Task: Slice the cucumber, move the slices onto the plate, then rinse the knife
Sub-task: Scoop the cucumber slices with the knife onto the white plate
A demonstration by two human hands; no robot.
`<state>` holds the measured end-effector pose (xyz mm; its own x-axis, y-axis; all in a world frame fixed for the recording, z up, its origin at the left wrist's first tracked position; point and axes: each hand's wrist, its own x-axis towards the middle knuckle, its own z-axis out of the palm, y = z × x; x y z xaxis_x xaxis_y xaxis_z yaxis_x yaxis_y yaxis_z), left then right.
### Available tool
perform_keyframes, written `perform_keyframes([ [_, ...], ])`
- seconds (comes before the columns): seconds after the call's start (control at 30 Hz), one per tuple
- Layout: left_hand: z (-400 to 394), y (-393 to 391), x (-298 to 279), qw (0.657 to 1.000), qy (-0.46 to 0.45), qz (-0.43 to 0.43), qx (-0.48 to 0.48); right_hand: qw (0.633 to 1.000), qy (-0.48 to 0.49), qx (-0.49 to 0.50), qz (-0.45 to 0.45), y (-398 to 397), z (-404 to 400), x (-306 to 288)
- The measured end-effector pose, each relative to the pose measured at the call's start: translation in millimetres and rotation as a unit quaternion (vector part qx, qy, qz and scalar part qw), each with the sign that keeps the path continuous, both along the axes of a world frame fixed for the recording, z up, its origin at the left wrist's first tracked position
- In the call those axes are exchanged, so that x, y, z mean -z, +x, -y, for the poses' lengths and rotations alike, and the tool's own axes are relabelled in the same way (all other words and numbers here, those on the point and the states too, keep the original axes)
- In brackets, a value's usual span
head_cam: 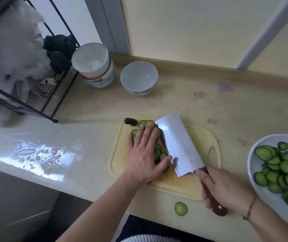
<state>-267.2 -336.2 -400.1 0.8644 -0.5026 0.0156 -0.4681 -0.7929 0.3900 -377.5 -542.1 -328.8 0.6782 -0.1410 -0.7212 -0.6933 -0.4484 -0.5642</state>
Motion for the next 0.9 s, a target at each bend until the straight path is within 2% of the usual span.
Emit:
perform_keyframes([
  [0.17,1.3,0.7,-0.5,1.000,-0.001,0.008,-0.007,1.000,-0.009,-0.023,0.001,3.3,-2.4,-6.7],
  [0.4,1.7,0.1,-0.7,1.000,0.020,0.001,-0.017,0.995,-0.058,0.008,0.082,-6.4,4.9,-2.5],
  [0.63,0.9,-0.3,-0.7,1.000,-0.008,0.004,-0.014,0.996,-0.055,-0.018,0.069,18.4,6.3,2.1],
  [0.9,1.7,-0.1,0.1,1.000,-0.021,0.001,-0.017,0.996,-0.025,-0.087,0.001,33.1,14.6,-9.1],
])
